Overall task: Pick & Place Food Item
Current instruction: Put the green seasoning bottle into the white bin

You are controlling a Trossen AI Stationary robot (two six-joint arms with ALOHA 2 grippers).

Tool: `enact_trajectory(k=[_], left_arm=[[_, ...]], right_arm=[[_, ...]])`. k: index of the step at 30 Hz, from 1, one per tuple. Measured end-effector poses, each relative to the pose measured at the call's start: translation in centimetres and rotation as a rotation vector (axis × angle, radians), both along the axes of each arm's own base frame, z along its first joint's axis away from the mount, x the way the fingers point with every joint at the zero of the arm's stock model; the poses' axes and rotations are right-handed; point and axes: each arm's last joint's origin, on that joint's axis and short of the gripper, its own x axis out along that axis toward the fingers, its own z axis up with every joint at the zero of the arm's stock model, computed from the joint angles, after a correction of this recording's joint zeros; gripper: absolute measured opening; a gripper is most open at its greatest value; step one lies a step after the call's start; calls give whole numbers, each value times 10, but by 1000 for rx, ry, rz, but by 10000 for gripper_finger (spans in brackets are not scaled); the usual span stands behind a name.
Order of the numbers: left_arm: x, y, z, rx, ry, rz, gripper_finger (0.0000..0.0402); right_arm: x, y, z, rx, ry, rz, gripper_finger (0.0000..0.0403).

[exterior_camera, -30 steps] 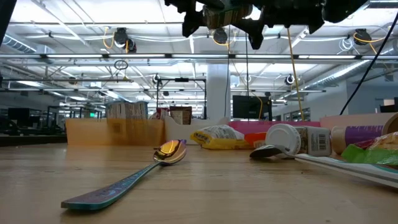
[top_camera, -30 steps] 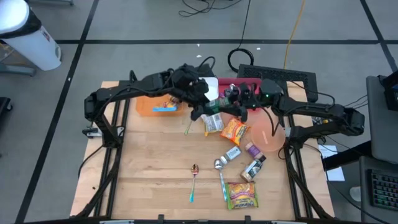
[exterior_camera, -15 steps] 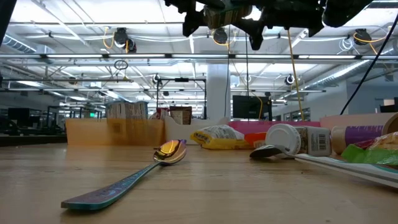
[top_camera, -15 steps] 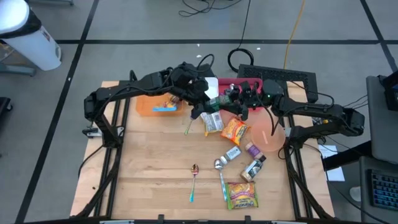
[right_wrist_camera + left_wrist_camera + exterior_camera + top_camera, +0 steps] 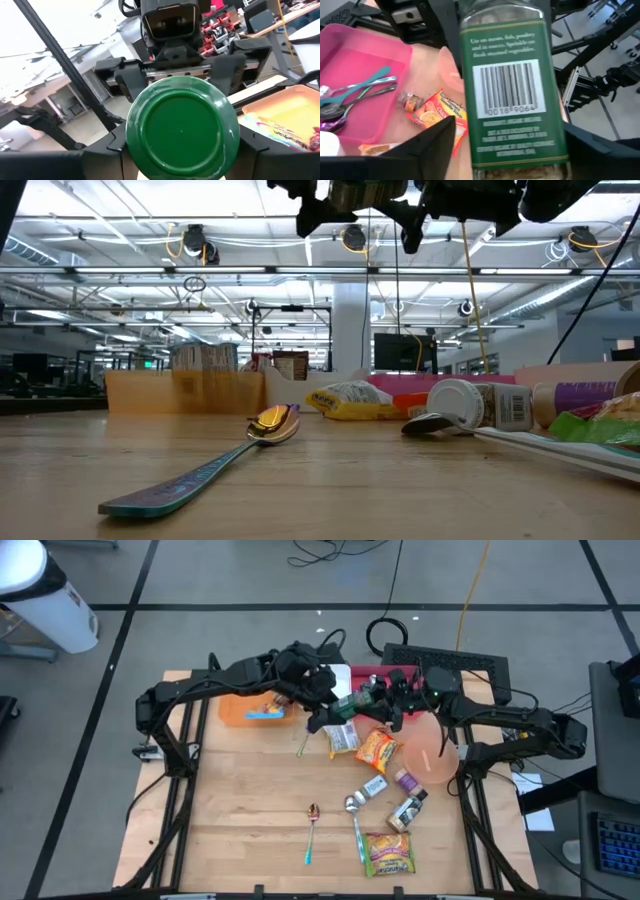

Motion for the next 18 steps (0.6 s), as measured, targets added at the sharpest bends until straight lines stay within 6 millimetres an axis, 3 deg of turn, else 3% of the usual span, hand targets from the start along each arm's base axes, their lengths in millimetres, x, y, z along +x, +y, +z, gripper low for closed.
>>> enact_trajectory(k=[5,10,18], left_arm=[[-1,4,1,-1,-6,17,345],[-7,15,6,-5,-13,55,362],[-32,37,52,3,-157,82,365]], right_arm=[[-2,0,2,5,-2,-10,192],[-5,-6,3,9,-3,-38,192],[-9,-16,1,22,17,-66,191]])
